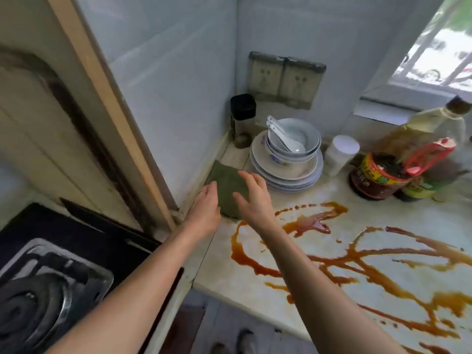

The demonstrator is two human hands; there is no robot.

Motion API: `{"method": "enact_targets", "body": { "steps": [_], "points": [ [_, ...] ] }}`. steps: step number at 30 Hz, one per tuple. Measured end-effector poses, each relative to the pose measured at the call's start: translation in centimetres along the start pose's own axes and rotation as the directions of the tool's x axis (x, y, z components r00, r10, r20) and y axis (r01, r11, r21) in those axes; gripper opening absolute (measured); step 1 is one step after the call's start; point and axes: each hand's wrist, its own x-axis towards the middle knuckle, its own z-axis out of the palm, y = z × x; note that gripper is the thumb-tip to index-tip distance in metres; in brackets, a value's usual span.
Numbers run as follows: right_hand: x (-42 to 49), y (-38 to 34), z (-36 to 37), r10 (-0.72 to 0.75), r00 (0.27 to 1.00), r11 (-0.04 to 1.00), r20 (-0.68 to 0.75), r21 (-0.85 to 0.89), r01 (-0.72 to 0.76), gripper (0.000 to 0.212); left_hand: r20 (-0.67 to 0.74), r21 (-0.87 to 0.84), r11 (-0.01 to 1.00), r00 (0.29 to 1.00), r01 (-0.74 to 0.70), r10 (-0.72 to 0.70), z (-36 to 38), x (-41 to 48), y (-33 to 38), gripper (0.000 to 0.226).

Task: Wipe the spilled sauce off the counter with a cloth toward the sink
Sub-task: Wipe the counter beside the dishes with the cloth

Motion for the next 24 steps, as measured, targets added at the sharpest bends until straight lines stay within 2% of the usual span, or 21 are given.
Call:
{"method": "enact_targets", "body": {
  "steps": [7, 10, 14, 17, 24],
  "points": [
    [6.0, 0.7, 4.0, -0.035, 0.996, 0.994, 0.082, -0.103, 0.043, 0.056, -0.016, -0.030, 0.999, 0.999, 0.035, -0.035, 1.6, 3.9, -1.3, 0.071],
    [8.0, 1.7, 5.6, -0.094, 0.983, 0.954, 0.158, -0.267, 0.135, 0.057, -0.029, 0.000, 1.000, 0.999, 0.026, -0.026, 2.2, 5.2, -1.9, 0.070],
    [8.2, 4.4, 7.2, -0.083, 0.956, 0.806, 0.280, -0.546, 0.230, 0.071, 0.019, 0.075, 0.996, 0.999, 0.038, -0.040, 3.6, 6.5, -2.5, 0.076],
    [6.7, 5.4, 6.6, -0.069, 0.965, 0.743, 0.253, -0.632, 0.219, 0.075, 0.035, 0.083, 0.997, 0.999, -0.011, 0.008, 5.1, 6.4, -2.4, 0.079],
    [1.0, 6.4, 6.0, -0.009, 0.988, 0.758, 0.156, -0.644, 0.109, 0.074, 0.050, 0.109, 0.988, 0.993, -0.108, 0.103, 7.5, 2.5, -1.8, 0.078]
  ]
}}
